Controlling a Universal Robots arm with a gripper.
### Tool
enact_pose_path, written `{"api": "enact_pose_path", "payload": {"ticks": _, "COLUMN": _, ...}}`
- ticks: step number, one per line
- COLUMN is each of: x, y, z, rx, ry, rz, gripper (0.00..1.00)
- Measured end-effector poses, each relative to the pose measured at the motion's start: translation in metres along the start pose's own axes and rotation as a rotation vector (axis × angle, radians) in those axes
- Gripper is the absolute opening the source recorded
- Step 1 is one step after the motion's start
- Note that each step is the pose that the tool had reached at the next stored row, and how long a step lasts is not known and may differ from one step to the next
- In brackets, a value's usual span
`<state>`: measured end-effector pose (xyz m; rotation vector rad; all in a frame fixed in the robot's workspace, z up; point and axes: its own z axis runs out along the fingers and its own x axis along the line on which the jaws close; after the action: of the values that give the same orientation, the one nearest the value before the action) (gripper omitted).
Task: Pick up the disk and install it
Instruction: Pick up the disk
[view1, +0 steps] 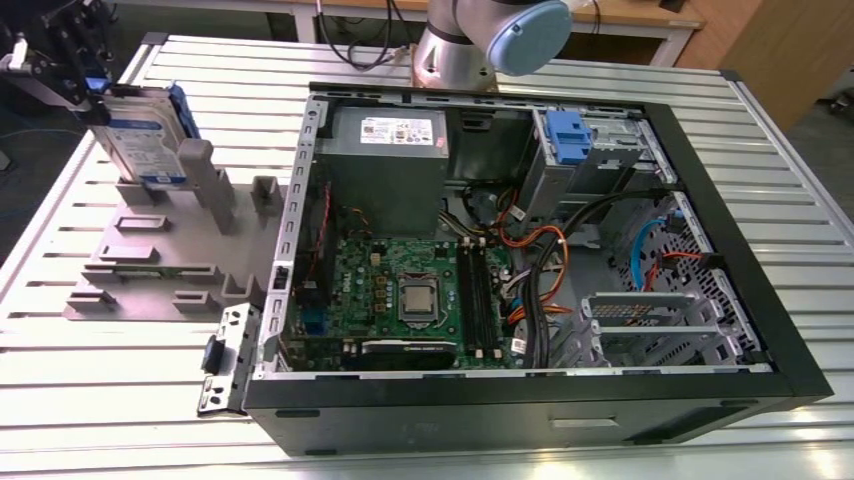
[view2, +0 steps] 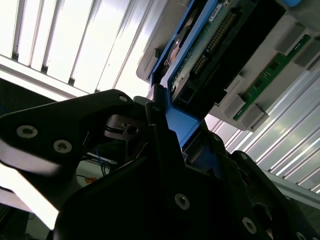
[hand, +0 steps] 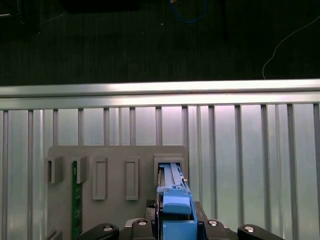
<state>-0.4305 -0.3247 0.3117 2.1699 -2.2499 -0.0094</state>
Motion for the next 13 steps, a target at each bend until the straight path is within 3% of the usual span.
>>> {"api": "enact_pose_path", "payload": {"ticks": 13, "x": 0.0000, "y": 0.0001, "z": -0.0037, "rx": 0.0000, "ry": 0.0000, "rz": 0.000, "gripper": 0.37}}
